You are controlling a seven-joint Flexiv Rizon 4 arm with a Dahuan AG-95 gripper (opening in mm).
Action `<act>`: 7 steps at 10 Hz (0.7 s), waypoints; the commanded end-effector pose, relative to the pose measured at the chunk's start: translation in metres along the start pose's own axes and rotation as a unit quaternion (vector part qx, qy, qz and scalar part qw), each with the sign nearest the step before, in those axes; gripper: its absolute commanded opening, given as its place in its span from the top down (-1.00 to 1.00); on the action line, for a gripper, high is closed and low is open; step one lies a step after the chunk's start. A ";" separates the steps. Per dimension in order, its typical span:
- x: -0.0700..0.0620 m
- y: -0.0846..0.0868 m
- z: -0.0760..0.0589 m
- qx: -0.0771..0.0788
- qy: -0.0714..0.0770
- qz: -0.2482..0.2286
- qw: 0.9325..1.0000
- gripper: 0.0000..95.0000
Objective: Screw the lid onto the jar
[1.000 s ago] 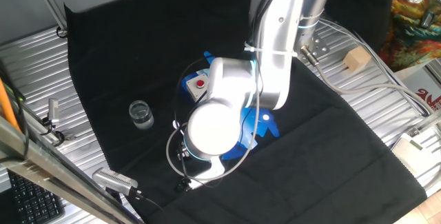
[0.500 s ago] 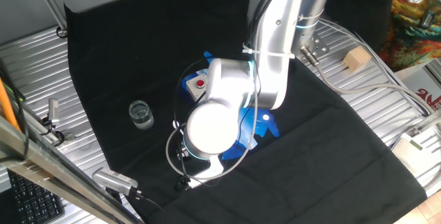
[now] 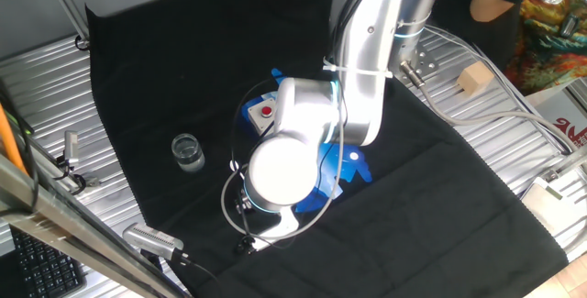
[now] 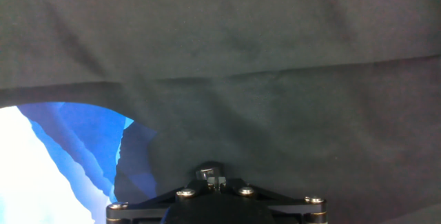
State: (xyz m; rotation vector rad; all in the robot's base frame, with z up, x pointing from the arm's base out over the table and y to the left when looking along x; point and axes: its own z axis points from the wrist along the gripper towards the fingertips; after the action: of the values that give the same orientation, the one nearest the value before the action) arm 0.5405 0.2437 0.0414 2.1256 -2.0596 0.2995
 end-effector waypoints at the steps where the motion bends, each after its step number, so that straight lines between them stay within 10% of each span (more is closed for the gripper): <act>1: 0.000 0.000 0.000 0.000 0.000 -0.001 1.000 -0.60; 5: 0.000 0.000 0.001 0.002 0.000 0.000 1.000 -0.60; 6: 0.000 0.000 0.002 0.002 0.000 0.001 1.000 -0.20; 7: 0.000 0.000 0.002 0.003 0.000 0.003 1.000 -0.20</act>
State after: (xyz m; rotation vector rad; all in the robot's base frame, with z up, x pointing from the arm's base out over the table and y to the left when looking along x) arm 0.5404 0.2435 0.0385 2.1238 -2.0672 0.3031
